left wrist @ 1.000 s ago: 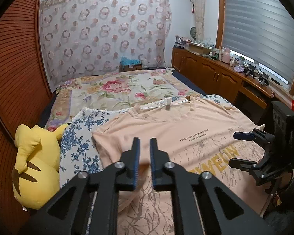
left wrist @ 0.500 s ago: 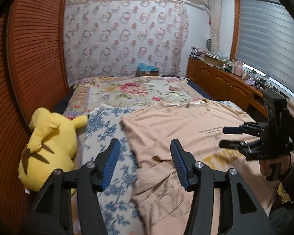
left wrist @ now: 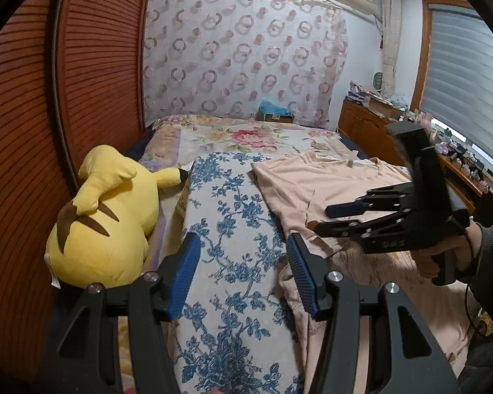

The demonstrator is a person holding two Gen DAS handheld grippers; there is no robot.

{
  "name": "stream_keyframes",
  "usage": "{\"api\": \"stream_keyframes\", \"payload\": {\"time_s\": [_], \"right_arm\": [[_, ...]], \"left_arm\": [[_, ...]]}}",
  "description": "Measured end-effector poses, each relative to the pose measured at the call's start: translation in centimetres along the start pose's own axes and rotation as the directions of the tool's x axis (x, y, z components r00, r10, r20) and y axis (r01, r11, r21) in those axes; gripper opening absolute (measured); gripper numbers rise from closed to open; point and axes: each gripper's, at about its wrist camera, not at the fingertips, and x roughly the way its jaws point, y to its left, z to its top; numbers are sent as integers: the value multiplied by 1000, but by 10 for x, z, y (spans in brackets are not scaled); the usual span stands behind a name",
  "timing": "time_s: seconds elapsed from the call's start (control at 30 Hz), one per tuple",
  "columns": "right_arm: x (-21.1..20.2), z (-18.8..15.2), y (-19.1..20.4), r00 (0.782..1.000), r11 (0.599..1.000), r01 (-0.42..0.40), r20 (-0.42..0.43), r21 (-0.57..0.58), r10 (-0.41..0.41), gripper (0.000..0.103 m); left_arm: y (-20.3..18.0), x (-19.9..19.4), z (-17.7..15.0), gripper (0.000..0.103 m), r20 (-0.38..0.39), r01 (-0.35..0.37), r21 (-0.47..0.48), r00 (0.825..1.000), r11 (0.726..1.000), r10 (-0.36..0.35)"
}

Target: Fold small clothes

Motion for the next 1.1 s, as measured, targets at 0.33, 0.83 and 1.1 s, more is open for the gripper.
{"api": "stream_keyframes", "payload": {"time_s": [0.33,0.83,1.1], "right_arm": [[-8,-2,-16,999,999,45,19,16,-46,2],[-68,-43,-81,958,939,262,54,224,-280,39],[-116,-77,-99,950,931,275,80,241,-302,40]], "left_arm": [[-5,4,-6,54,-9,25,-17,1000,1000,-25],[-40,26,-3,54,-62,56,16,997,998,-55],[-73,55,-2,46,-149,150,70,979,986,-138]]}}
